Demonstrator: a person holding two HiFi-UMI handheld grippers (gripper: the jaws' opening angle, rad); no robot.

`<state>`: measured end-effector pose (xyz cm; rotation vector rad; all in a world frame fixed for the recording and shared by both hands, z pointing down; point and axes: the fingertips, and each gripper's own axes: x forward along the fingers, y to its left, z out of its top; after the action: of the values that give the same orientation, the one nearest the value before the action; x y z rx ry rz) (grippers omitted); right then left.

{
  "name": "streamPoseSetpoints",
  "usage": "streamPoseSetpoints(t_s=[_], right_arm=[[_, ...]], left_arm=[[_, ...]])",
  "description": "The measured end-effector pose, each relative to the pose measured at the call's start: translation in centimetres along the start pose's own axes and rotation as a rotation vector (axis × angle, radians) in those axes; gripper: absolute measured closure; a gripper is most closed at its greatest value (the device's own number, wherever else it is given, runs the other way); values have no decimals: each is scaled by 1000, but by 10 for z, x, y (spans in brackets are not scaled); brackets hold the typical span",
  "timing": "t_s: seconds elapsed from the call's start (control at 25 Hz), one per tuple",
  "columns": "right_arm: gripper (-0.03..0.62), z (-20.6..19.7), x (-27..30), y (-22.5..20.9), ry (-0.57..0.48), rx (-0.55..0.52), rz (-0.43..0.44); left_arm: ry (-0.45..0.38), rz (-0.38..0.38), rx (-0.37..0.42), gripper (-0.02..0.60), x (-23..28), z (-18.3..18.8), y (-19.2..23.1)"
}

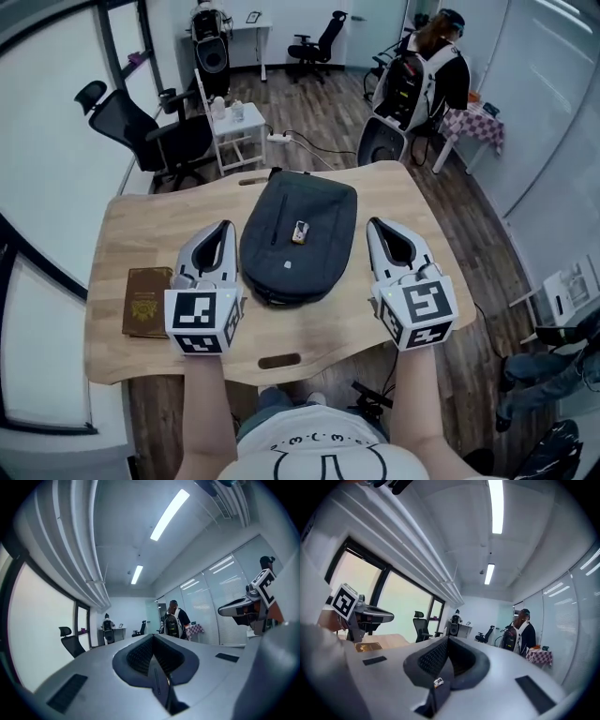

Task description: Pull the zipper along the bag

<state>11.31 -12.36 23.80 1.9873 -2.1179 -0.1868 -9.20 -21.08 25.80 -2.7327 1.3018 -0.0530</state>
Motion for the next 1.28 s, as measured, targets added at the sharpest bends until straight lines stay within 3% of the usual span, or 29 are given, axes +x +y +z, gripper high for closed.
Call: streamPoseSetpoints(t_s=[0.52, 0.88, 1.28], right_arm=[[543, 13, -25, -17, -57, -21, 27], [543, 22, -33, -23, -99, 44, -36], [542, 29, -43, -3, -113, -24, -50]], left_arm=[[-43, 103, 64, 566, -24, 33, -30], [-68, 89, 73, 566, -25, 41, -28], [-97, 74, 103, 566, -37, 54, -22]])
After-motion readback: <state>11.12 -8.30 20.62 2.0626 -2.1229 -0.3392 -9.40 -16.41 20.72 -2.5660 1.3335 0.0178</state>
